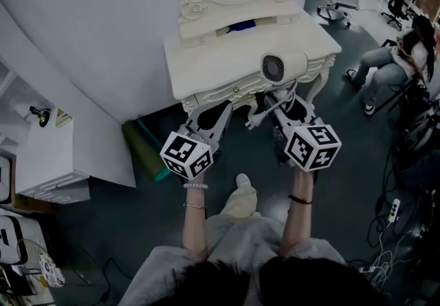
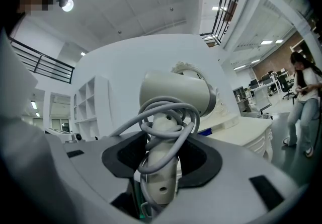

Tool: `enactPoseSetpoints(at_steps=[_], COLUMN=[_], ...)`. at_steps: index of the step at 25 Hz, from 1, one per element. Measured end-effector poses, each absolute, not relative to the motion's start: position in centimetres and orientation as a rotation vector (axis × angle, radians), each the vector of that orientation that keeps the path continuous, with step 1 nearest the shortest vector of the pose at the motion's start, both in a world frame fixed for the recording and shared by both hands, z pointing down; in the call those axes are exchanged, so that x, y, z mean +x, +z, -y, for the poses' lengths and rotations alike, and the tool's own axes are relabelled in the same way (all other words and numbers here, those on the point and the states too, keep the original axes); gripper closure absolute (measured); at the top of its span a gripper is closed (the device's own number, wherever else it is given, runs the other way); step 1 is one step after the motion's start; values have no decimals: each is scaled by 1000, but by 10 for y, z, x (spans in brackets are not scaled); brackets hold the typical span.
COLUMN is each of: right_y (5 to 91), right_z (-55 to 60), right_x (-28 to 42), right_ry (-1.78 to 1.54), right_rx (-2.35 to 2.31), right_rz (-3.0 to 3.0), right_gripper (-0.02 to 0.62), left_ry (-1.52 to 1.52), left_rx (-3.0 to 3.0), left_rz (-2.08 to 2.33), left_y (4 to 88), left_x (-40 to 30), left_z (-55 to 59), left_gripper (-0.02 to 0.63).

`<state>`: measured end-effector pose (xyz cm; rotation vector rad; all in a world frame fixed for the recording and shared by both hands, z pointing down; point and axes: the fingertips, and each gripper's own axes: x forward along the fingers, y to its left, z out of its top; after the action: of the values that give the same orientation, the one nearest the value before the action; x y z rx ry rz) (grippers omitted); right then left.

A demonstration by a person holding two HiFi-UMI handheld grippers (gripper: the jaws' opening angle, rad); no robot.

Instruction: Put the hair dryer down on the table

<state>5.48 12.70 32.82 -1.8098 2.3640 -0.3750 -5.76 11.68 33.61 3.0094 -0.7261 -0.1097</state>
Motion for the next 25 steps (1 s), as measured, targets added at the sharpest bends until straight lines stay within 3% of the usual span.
enactPoseSetpoints(at_steps=[25], right_y=[368], right_z=[54], right_x=[82], right_ry=[-536], right_rx=[-1757], right_rz=[-2543], right_gripper=[410], left_ry=[-118], left_rx=[2897], left_rz=[832], left_y=[363], left_x=[-24], left_z=[59], left_gripper=[601])
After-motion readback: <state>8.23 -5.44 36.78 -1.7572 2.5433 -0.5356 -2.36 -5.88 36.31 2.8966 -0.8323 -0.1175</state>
